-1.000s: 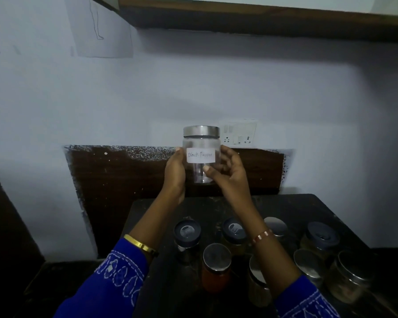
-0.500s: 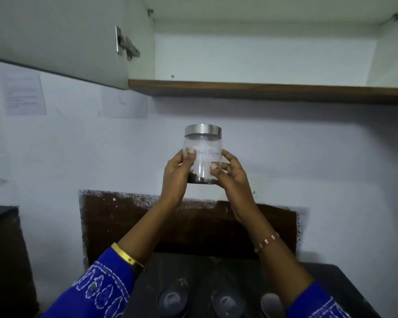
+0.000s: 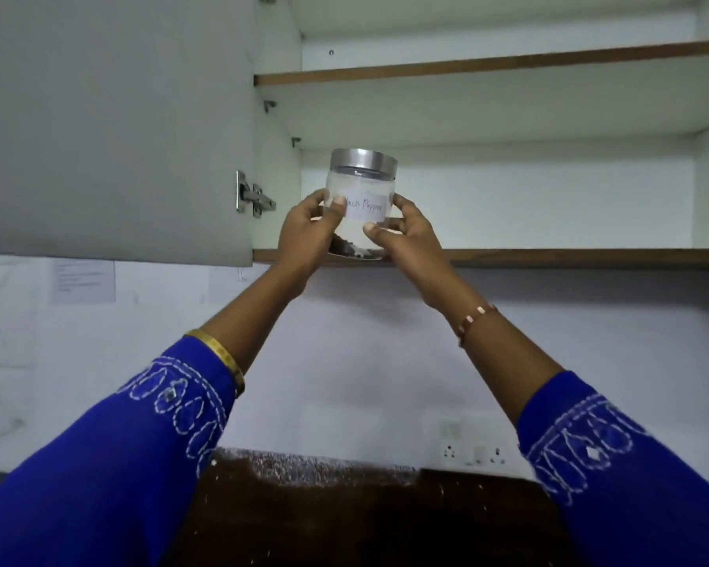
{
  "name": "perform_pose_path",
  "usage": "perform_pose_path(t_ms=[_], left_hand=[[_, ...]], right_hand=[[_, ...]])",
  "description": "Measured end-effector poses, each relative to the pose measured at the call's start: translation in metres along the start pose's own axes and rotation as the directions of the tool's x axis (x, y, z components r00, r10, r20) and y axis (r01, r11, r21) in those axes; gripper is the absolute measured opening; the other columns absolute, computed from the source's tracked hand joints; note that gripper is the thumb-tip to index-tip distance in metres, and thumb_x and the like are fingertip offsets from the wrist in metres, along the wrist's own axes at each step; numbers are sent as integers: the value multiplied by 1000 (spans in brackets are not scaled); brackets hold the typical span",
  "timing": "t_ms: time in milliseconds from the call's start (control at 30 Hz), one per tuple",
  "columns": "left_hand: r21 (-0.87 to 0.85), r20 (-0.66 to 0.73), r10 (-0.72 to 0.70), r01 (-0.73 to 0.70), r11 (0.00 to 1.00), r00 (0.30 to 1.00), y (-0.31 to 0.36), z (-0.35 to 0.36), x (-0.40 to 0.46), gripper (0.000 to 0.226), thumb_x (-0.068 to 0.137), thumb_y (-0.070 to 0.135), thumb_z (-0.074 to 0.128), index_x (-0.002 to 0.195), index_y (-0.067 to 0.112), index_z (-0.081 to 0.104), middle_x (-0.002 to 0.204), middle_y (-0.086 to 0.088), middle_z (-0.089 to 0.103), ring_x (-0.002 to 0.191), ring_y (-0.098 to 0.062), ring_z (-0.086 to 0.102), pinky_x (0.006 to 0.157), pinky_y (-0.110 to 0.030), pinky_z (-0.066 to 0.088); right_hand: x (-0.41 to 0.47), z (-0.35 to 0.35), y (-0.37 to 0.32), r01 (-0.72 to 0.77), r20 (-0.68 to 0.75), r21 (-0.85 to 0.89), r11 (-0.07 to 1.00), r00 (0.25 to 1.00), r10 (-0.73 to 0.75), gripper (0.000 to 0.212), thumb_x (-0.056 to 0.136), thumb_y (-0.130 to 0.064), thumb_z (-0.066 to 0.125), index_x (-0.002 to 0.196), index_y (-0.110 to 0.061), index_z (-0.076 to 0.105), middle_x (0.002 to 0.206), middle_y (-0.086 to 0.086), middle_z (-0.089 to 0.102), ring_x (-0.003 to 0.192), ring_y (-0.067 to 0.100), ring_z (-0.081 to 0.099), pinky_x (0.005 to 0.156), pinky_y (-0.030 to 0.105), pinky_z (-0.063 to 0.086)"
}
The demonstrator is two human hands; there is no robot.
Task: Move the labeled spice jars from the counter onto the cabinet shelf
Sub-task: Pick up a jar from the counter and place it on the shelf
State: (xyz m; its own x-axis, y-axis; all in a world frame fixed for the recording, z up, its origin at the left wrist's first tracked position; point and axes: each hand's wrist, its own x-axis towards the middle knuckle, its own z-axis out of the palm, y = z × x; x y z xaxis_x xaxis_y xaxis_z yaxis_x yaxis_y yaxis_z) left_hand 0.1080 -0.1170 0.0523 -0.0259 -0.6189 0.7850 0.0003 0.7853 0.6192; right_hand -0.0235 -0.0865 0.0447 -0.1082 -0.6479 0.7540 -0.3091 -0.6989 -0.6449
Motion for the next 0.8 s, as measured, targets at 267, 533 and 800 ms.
perform_pose_path(t_ms=[267, 533, 800], left_hand=[[62, -46, -73, 75, 995, 996, -49, -24, 72, 38, 95, 25, 49, 129, 9, 45, 107, -5, 61, 62, 0, 58, 66, -20, 43], [249, 26, -89, 80, 965, 996, -101, -37, 115, 35, 94, 21, 49, 124, 4, 53, 109, -12, 62, 90, -22, 56, 91, -41, 49], [543, -42, -144, 144, 827, 989, -111, -31, 139, 55, 81, 11, 69, 129, 3, 44, 128, -18, 53, 118, -30, 52, 96, -37, 43]], right_hand=[[78, 45, 28, 51, 30, -236, 970, 999, -45, 68, 88, -16, 61, 146, -13, 25, 133, 13, 50, 121, 27, 52, 100, 36, 45], [127, 75, 62, 18, 67, -469, 883, 998, 15, 42, 88, -22, 58, 126, -5, 52, 116, 13, 61, 107, 28, 57, 74, 23, 38], [165, 83, 74, -176, 41, -551, 816, 971, 237, 22, 88, -13, 61, 99, 5, 58, 94, 13, 55, 86, 24, 54, 55, 23, 42]])
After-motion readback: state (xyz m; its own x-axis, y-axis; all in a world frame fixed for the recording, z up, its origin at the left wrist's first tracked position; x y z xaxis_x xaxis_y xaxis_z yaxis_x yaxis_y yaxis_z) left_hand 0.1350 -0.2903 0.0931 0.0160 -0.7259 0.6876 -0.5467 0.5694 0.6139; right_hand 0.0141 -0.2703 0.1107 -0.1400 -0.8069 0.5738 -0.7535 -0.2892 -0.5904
